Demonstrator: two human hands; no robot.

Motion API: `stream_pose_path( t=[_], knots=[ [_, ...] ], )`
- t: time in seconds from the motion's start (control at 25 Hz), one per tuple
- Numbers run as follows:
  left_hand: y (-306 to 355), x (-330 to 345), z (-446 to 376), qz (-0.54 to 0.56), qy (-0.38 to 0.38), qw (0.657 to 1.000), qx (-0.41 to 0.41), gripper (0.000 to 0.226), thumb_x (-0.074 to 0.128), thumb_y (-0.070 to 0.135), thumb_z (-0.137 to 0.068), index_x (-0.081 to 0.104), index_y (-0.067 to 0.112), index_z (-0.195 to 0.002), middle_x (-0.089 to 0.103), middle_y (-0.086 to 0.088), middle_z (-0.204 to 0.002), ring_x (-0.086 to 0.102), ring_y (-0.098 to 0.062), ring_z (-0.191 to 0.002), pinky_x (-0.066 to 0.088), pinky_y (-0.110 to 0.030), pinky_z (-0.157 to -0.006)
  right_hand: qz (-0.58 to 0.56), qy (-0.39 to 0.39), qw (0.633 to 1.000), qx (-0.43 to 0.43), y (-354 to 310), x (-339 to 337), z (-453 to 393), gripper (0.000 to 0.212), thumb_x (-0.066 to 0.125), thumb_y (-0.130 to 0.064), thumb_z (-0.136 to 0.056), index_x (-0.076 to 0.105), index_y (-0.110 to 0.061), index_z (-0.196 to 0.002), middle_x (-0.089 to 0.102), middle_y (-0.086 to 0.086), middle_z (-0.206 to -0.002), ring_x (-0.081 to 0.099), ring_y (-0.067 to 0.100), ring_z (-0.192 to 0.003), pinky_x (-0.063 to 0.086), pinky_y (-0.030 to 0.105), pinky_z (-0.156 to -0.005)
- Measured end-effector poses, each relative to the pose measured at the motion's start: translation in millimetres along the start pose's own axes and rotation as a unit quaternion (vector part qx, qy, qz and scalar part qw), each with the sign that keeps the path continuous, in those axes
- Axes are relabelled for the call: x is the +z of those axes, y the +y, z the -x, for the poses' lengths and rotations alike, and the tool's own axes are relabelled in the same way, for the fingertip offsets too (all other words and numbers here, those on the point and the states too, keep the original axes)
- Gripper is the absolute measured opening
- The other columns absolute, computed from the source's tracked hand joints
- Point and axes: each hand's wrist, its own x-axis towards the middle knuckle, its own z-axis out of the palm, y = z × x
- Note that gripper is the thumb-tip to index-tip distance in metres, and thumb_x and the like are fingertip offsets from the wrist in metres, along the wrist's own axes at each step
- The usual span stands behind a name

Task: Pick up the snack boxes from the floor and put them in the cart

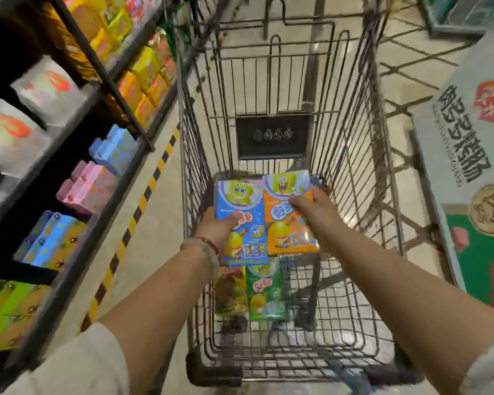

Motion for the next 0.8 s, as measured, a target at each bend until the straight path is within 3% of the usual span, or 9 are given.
stream_pose_path(
  t=[0.08, 0.12, 0.2, 0.28, 0.36, 0.48, 0.64, 0.72, 0.8],
  knots=[
    [-18, 15, -37, -0.040, 0.095, 0.995, 0.004, 0.029, 0.066, 0.011, -0.085, 0.053, 0.002, -0.109, 0.064, -0.013, -0.099, 0.057, -0.020, -0.071, 0.049, -0.018, -0.052, -0.011, 0.014, 0.999, 0.030, 30, 4, -41, 0.025, 0.067, -0.015, -0.086, 0.060, -0.013, -0.110, 0.072, 0.006, -0.085, 0.070, 0.021, -0.065, 0.056, 0.033, -0.062],
    [-31, 20, -58, -0.042, 0.134, 0.990, 0.008, 0.031, 0.071, 0.011, -0.079, 0.055, 0.000, -0.104, 0.065, -0.015, -0.097, 0.060, -0.021, -0.070, 0.052, -0.019, -0.054, -0.013, 0.018, 0.999, 0.045, 46, 9, -60, 0.030, 0.072, -0.019, -0.082, 0.060, -0.013, -0.109, 0.072, 0.006, -0.088, 0.070, 0.018, -0.066, 0.056, 0.031, -0.062],
    [-55, 28, -96, -0.059, 0.189, 0.980, -0.002, 0.039, 0.079, 0.022, -0.064, 0.054, 0.008, -0.091, 0.067, -0.018, -0.101, 0.066, -0.028, -0.086, 0.056, -0.036, -0.075, -0.007, 0.042, 0.996, 0.076, 79, 19, -94, 0.078, 0.088, -0.043, -0.060, 0.054, -0.011, -0.122, 0.069, 0.011, -0.107, 0.071, 0.024, -0.082, 0.059, 0.043, -0.071],
    [-74, 33, -127, -0.060, 0.216, 0.975, -0.010, 0.039, 0.078, 0.017, -0.068, 0.054, 0.007, -0.097, 0.065, -0.012, -0.108, 0.063, -0.023, -0.093, 0.051, -0.033, -0.081, -0.005, 0.060, 0.995, 0.078, 113, 28, -126, 0.106, 0.090, -0.052, -0.046, 0.047, -0.008, -0.132, 0.066, 0.015, -0.113, 0.069, 0.025, -0.089, 0.058, 0.046, -0.074],
    [-86, 39, -155, -0.082, 0.235, 0.968, -0.006, 0.035, 0.068, 0.011, -0.079, 0.054, -0.003, -0.108, 0.060, -0.009, -0.109, 0.058, -0.021, -0.097, 0.042, -0.025, -0.079, 0.002, 0.063, 0.996, 0.057, 135, 38, -157, 0.091, 0.086, -0.051, -0.052, 0.053, -0.006, -0.124, 0.068, 0.016, -0.108, 0.069, 0.024, -0.086, 0.058, 0.042, -0.072],
    [-95, 40, -177, -0.198, 0.268, 0.943, 0.021, 0.053, 0.045, 0.029, -0.078, 0.055, -0.005, -0.117, 0.056, -0.024, -0.119, 0.053, -0.035, -0.112, 0.036, -0.035, -0.090, 0.028, 0.077, 0.996, 0.036, 139, 53, -181, 0.077, 0.077, -0.063, -0.055, 0.062, -0.013, -0.111, 0.071, 0.011, -0.101, 0.070, 0.029, -0.088, 0.057, 0.052, -0.078],
    [-108, 48, -172, -0.359, 0.338, 0.854, 0.165, 0.024, 0.055, 0.013, -0.064, 0.072, 0.007, -0.081, 0.064, -0.020, -0.095, 0.061, -0.040, -0.087, 0.049, -0.043, -0.076, 0.055, 0.050, 0.996, 0.049, 139, 53, -193, 0.059, 0.066, -0.049, -0.064, 0.060, -0.020, -0.116, 0.072, 0.005, -0.100, 0.070, 0.026, -0.088, 0.056, 0.050, -0.082],
    [-111, 58, -156, -0.395, 0.337, 0.845, 0.127, 0.022, 0.055, 0.019, -0.062, 0.074, 0.016, -0.072, 0.065, -0.013, -0.095, 0.059, -0.038, -0.091, 0.046, -0.046, -0.079, 0.069, 0.045, 0.995, 0.061, 133, 49, -189, 0.063, 0.064, -0.046, -0.067, 0.055, -0.021, -0.124, 0.068, 0.005, -0.109, 0.067, 0.026, -0.094, 0.053, 0.050, -0.088],
    [-119, 66, -149, -0.424, 0.298, 0.850, 0.092, 0.030, 0.054, 0.022, -0.061, 0.075, 0.017, -0.082, 0.065, -0.013, -0.109, 0.056, -0.039, -0.103, 0.039, -0.051, -0.089, 0.123, 0.058, 0.989, 0.064, 130, 47, -178, 0.062, 0.057, -0.044, -0.069, 0.051, -0.021, -0.127, 0.061, 0.006, -0.118, 0.061, 0.026, -0.104, 0.048, 0.046, -0.094]
  ],
)
